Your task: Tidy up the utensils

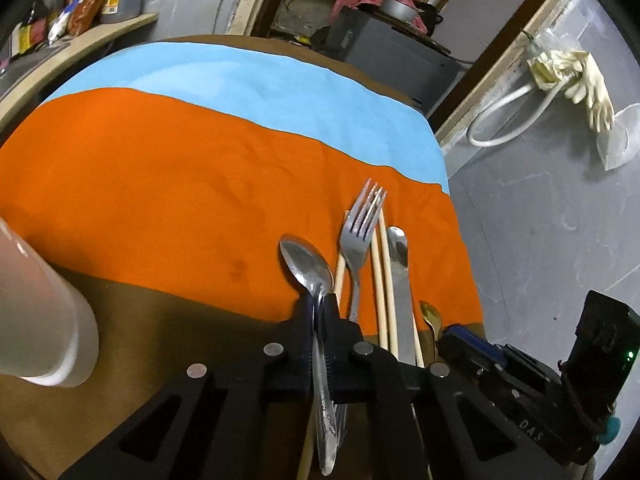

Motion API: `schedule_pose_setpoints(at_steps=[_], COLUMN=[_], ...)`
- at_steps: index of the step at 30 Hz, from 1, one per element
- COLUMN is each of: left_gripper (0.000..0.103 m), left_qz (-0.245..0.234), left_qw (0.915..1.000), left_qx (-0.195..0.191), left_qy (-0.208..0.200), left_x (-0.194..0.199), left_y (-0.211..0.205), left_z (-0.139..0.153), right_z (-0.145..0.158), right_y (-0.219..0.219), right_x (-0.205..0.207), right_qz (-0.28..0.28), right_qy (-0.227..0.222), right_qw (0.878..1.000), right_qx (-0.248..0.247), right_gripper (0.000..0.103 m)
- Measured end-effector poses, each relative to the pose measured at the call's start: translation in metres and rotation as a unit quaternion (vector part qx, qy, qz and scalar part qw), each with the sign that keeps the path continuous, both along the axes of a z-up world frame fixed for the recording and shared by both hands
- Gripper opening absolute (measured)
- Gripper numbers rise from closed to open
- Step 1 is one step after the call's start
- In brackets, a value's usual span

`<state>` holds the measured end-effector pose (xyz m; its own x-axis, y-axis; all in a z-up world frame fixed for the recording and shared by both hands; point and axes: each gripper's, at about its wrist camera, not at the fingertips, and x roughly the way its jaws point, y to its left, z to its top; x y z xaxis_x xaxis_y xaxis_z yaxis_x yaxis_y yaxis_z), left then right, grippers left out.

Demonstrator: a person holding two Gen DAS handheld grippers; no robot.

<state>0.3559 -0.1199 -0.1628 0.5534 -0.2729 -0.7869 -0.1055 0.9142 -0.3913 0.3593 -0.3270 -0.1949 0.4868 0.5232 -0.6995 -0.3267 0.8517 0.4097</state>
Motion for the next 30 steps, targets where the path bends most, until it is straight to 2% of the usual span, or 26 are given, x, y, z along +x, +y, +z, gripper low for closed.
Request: schedule_pose_setpoints(at_steps=[5, 13, 21, 25, 26, 30], left_gripper=[0.005, 0.005, 0.005, 0.005, 0.005, 0.005], left_qz=[-0.003, -0.017, -0.019, -0.02, -0.02, -0.021], left_qw=[0.9999, 0.9996, 0.9994, 0.9993, 0.9992, 0.9992], left_qx=[-0.006, -0.005, -0.007, -0.009, -0.01, -0.011], left_qy=[0.01, 0.024, 0.027, 0.031, 0.032, 0.033], left_x=[0.002, 0.009, 0.011, 0.014, 0.014, 0.013], left_y=[0.003, 0.005, 0.006, 0.006, 0.006, 0.008], left_z=[-0.003, -0.006, -0.007, -0.008, -0.008, -0.006], right_z=[-0.008, -0.018, -0.028, -0.036, -0.036, -0.029], right_y=[-0.002, 0.003, 0.011, 0.013, 0.014, 0.016], right_x=[0.012, 0.009, 0.018, 0.024, 0.023, 0.014], right_qz=[0.005, 0.005, -0.032, -0.061, -0.067, -0.088], right_qy=[0.041, 0.073, 0.11, 0.133, 0.135, 0.111], right_qw=[0.998, 0.994, 0.989, 0.982, 0.981, 0.982], right_qx=[0.05, 0.086, 0.096, 0.122, 0.123, 0.122], right_gripper=[0.013, 0.013, 0.014, 0.013, 0.008, 0.004])
